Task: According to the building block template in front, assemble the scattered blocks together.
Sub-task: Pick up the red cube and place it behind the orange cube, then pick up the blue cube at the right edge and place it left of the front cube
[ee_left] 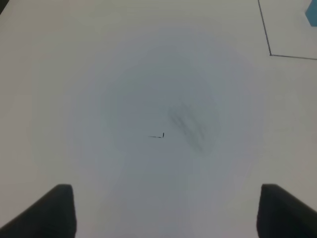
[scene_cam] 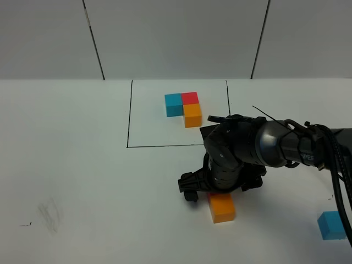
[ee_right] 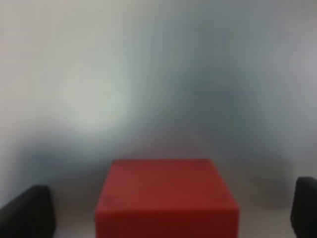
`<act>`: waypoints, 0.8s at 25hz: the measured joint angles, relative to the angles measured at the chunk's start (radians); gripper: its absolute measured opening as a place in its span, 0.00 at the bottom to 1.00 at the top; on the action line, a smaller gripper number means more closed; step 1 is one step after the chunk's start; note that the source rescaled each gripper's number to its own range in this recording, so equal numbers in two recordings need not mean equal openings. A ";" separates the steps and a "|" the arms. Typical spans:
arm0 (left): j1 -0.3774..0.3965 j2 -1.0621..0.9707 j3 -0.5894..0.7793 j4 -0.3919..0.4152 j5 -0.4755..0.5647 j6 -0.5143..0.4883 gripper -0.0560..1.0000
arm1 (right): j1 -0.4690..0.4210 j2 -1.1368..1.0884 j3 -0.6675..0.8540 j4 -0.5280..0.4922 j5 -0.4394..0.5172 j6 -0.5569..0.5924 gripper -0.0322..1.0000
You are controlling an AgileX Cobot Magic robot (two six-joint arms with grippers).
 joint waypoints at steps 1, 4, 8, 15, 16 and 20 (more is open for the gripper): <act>0.000 0.000 0.000 0.000 0.000 0.000 0.67 | 0.000 0.000 0.000 -0.002 0.000 0.001 0.99; 0.000 0.000 0.000 0.000 0.000 0.000 0.67 | 0.000 0.000 0.000 -0.012 0.000 0.001 1.00; 0.000 0.000 0.000 0.000 0.000 0.000 0.67 | 0.000 -0.012 0.000 -0.017 0.014 -0.003 1.00; 0.000 0.000 0.000 0.000 0.000 0.000 0.67 | 0.000 -0.152 -0.037 -0.019 0.018 -0.057 1.00; 0.000 0.000 0.000 0.000 0.000 0.000 0.67 | 0.000 -0.173 -0.050 -0.020 0.019 -0.075 1.00; 0.000 0.000 0.000 0.000 0.000 0.000 0.67 | 0.000 -0.282 -0.083 -0.066 0.049 -0.140 0.94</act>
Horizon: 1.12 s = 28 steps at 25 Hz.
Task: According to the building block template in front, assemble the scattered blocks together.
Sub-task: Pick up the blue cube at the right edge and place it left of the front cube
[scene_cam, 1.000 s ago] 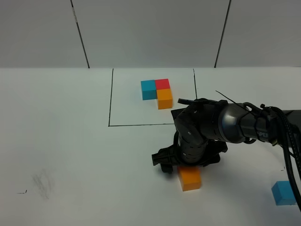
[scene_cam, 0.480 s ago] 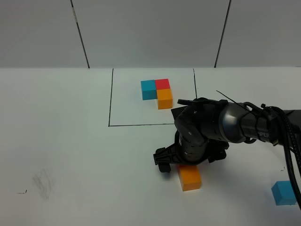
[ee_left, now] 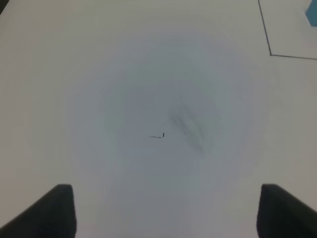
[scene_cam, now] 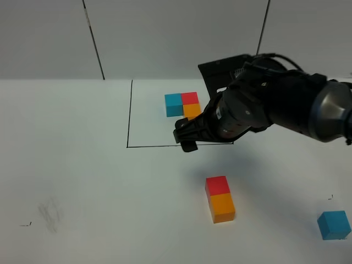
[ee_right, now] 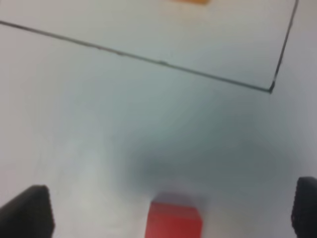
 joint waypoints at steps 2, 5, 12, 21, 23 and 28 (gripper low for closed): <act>0.000 0.000 0.000 0.000 0.000 0.000 0.67 | 0.000 -0.056 -0.001 -0.079 0.054 -0.011 0.89; 0.000 0.000 0.000 0.000 0.000 0.000 0.67 | 0.000 -0.128 -0.001 -0.207 0.190 -0.022 0.81; 0.000 0.000 0.000 0.000 0.000 0.000 0.67 | 0.000 -0.255 -0.001 -0.434 0.464 -0.107 0.69; 0.000 0.000 0.000 0.000 0.000 0.000 0.67 | -0.001 -0.409 0.000 -0.316 0.473 -0.196 0.69; 0.000 0.000 0.000 0.000 0.000 0.000 0.67 | -0.001 -0.474 0.000 -0.311 0.473 -0.206 0.69; 0.000 0.000 0.000 0.000 0.000 0.000 0.67 | -0.001 -0.638 0.000 -0.323 0.476 -0.221 0.69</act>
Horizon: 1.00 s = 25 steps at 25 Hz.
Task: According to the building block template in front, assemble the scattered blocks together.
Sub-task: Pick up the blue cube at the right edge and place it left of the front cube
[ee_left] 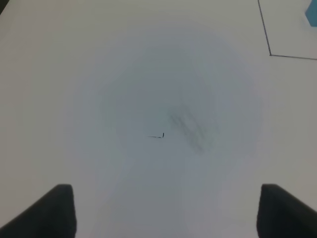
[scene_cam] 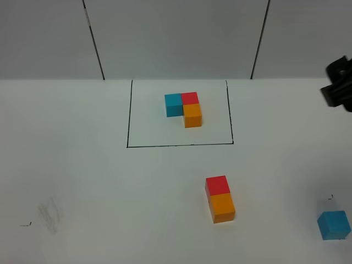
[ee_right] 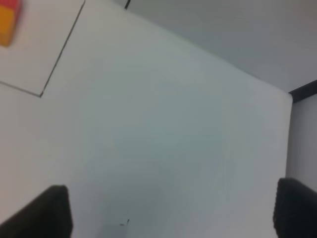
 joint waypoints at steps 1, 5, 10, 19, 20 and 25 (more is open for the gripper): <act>0.000 0.000 0.000 0.000 0.000 0.000 0.67 | 0.000 -0.034 0.000 -0.005 0.000 -0.008 0.69; 0.000 0.000 0.000 0.000 0.000 0.000 0.67 | -0.001 -0.156 0.000 -0.019 0.001 -0.031 0.68; 0.000 0.000 0.000 0.000 0.000 0.000 0.67 | -0.004 -0.236 0.000 -0.058 0.004 -0.020 0.68; 0.000 0.000 0.000 0.000 0.000 0.000 0.67 | -0.267 -0.212 0.000 -0.081 0.005 -0.043 0.68; 0.000 0.000 0.000 0.000 0.000 0.000 0.67 | -0.319 -0.212 0.000 -0.043 0.005 -0.061 0.68; 0.000 0.000 0.000 0.000 0.000 0.000 0.67 | -0.487 -0.204 0.008 0.233 0.009 -0.154 0.68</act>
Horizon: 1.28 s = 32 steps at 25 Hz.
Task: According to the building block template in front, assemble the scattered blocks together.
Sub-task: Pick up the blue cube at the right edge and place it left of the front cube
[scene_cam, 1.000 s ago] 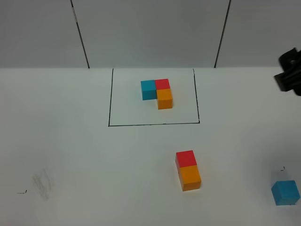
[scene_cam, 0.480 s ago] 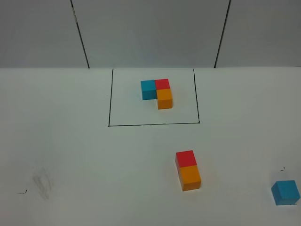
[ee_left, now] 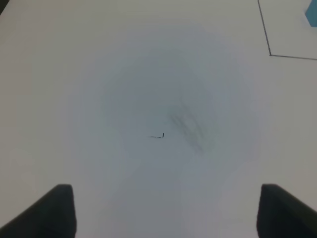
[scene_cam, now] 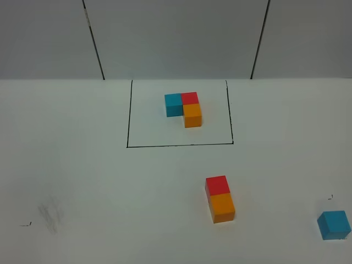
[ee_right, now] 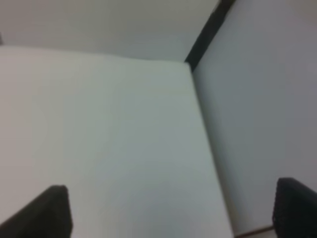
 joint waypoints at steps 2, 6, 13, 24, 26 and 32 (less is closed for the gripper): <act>0.000 0.000 0.000 0.000 0.000 0.000 0.67 | -0.019 0.003 0.037 0.029 -0.002 -0.014 0.68; 0.000 0.000 0.000 0.000 0.000 0.000 0.67 | -0.040 0.003 0.216 -0.003 -0.003 -0.016 0.68; 0.000 0.000 0.000 0.000 0.000 0.000 0.67 | -0.041 0.009 0.508 0.023 -0.001 0.027 0.68; 0.000 0.000 0.000 0.000 0.000 0.000 0.67 | -0.042 -0.031 0.542 0.123 -0.027 0.109 0.68; 0.000 0.000 0.000 0.000 0.000 0.000 0.67 | -0.042 -0.031 0.542 0.159 -0.037 0.109 0.68; 0.000 0.000 0.000 0.000 0.000 0.000 0.67 | -0.042 -0.015 0.542 0.186 -0.139 0.111 0.68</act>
